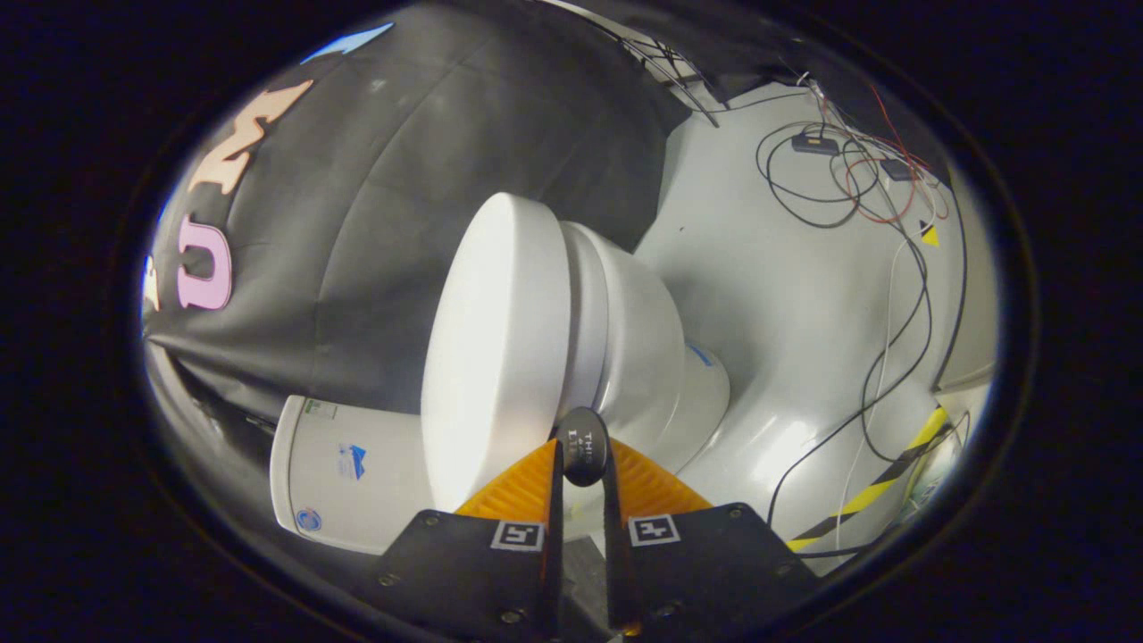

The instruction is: Open the toilet lid.

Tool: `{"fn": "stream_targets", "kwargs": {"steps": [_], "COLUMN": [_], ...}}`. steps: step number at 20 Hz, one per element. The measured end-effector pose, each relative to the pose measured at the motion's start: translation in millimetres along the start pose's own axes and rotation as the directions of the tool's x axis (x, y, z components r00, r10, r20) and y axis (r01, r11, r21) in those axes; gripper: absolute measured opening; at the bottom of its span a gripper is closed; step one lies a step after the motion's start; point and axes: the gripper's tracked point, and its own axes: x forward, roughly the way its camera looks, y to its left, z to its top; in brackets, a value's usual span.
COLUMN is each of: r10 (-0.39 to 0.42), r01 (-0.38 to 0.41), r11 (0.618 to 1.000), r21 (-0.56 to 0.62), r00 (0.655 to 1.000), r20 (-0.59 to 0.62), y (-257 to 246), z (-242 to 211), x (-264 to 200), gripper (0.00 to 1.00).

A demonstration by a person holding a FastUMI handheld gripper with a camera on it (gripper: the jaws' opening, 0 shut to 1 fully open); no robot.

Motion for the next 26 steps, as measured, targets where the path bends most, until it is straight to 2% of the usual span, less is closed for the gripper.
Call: {"fn": "stream_targets", "kwargs": {"steps": [1, 2, 3, 4, 7, 13, 18, 26], "r10": [0.009, 0.016, 0.014, 0.029, 0.061, 0.031, 0.032, 0.016], "r01": [-0.009, -0.015, -0.015, -0.029, -0.06, -0.029, -0.032, -0.006], "r11": [1.0, 1.0, 0.999, 0.996, 0.989, 0.997, 0.999, 0.988], "r21": [-0.01, -0.008, 0.039, 0.079, 0.135, 0.077, 0.024, -0.156], "r00": [1.0, 1.0, 1.0, 1.0, 0.998, 0.999, 0.999, 0.998], "r20": [0.008, 0.017, 0.026, 0.005, 0.0, -0.024, -0.009, 0.06], "y": [1.3, -1.6, -5.4, -5.9, -3.5, 7.6, 16.0, 41.9], "z": [2.4, 6.5, 1.4, 2.1, 5.0, 1.2, 3.9, 9.6], "x": [-1.6, 19.5, 26.4, 11.0, 2.2, -7.8, -16.2, -31.2], "gripper": [0.2, 0.2, 0.2, 0.03, 0.01, 0.01, 0.01, 0.01]}}
